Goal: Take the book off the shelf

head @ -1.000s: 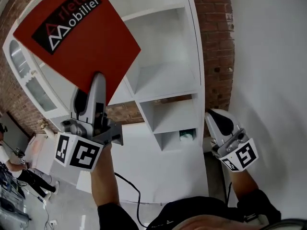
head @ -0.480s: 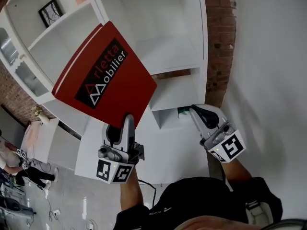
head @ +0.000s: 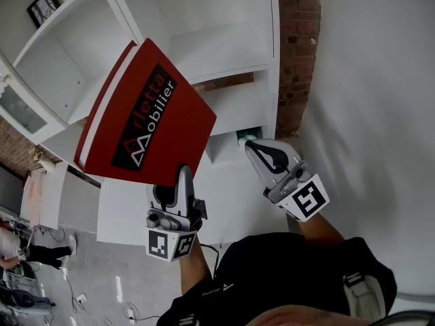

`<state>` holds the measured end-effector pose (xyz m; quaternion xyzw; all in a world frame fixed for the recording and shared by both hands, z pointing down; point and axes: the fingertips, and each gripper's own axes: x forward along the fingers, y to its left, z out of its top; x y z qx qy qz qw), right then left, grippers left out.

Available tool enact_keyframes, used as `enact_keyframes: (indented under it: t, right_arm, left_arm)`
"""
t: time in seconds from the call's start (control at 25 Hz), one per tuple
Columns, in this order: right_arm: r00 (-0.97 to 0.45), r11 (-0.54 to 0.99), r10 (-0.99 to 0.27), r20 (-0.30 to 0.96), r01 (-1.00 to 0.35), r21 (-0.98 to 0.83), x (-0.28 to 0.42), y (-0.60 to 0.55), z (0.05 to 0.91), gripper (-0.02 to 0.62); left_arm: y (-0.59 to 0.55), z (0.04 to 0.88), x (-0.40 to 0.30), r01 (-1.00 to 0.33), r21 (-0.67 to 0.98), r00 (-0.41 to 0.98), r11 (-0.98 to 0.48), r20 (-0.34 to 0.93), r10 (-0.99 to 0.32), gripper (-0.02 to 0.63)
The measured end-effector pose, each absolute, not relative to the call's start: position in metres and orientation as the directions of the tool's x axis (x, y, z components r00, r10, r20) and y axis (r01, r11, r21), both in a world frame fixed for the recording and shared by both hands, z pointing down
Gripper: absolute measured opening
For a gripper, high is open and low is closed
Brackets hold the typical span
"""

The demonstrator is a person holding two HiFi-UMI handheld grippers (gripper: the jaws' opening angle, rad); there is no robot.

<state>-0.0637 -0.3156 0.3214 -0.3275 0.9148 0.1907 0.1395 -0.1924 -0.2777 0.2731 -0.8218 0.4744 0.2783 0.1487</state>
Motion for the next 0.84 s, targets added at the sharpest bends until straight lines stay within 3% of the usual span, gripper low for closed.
enact_keyframes:
  t: [0.84]
  right_arm:
    - [-0.727, 0.689, -0.559, -0.398, -0.675, 0.265, -0.0621, -0.3090, 0.3225, 0.000]
  left_arm:
    - [-0.2715, 0.2732, -0.1923, -0.851, -0.035, 0.446, -0.524, -0.574, -0.686, 0.155]
